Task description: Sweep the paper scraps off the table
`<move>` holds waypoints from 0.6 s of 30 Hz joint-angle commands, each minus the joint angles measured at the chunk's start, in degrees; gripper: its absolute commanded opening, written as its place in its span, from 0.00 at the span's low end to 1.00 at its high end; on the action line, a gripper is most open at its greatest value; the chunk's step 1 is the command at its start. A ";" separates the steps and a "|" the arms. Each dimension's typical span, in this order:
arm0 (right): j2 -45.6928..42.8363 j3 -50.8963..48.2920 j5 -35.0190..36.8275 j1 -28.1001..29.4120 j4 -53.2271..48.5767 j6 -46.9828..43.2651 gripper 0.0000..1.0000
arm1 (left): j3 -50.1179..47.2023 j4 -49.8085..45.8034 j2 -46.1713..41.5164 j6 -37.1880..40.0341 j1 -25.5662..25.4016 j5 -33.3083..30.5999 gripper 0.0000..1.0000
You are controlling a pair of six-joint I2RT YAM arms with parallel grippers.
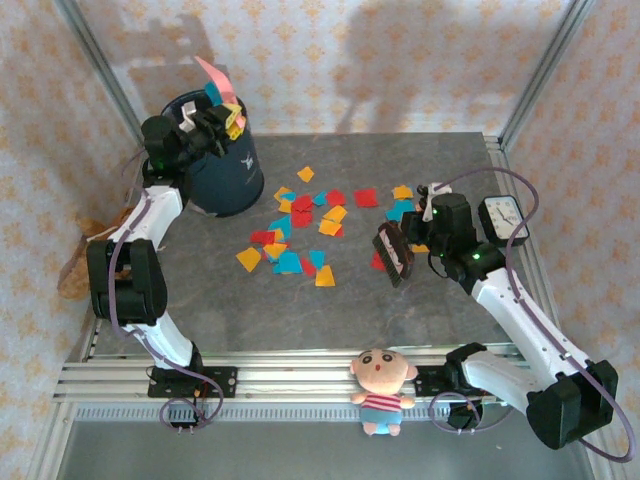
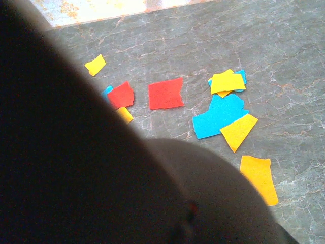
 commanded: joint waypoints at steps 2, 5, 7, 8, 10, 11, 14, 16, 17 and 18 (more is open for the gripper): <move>-1.00 -0.06 -0.15 0.31 1.47 0.57 0.00 | -1.71 10.99 -2.57 -6.30 0.53 -1.85 0.00; -1.01 -0.27 -0.20 0.34 1.53 0.66 0.00 | -3.46 14.33 -2.85 -9.49 0.53 -2.98 0.00; -1.01 -0.37 -0.17 0.31 1.60 0.75 0.00 | -4.43 16.39 -2.99 -11.22 0.49 -3.53 0.00; -1.00 -0.37 -0.17 0.33 1.65 0.68 0.00 | -4.72 17.39 -3.03 -12.03 0.53 -3.75 0.00; -1.00 -0.38 -0.28 0.38 1.74 0.75 0.00 | -5.31 19.51 -2.95 -13.81 0.53 -4.12 0.00; -1.00 -0.36 -0.28 0.28 1.70 0.74 0.00 | -5.51 20.95 -2.88 -14.59 0.53 -4.31 0.00; -1.01 -0.34 -0.13 0.30 1.61 0.66 0.00 | -5.59 22.76 -2.90 -15.98 0.53 -4.52 0.00; -1.00 -0.44 -0.08 0.35 1.63 0.75 0.00 | -5.61 23.08 -3.06 -16.22 0.50 -4.42 0.00; -1.01 -0.45 -0.04 0.31 1.65 0.82 0.00 | -5.76 23.11 -3.10 -16.25 0.48 -4.54 0.00; -1.00 -0.45 -0.06 0.37 1.75 0.89 0.00 | -5.81 23.08 -3.21 -16.07 0.45 -4.50 0.00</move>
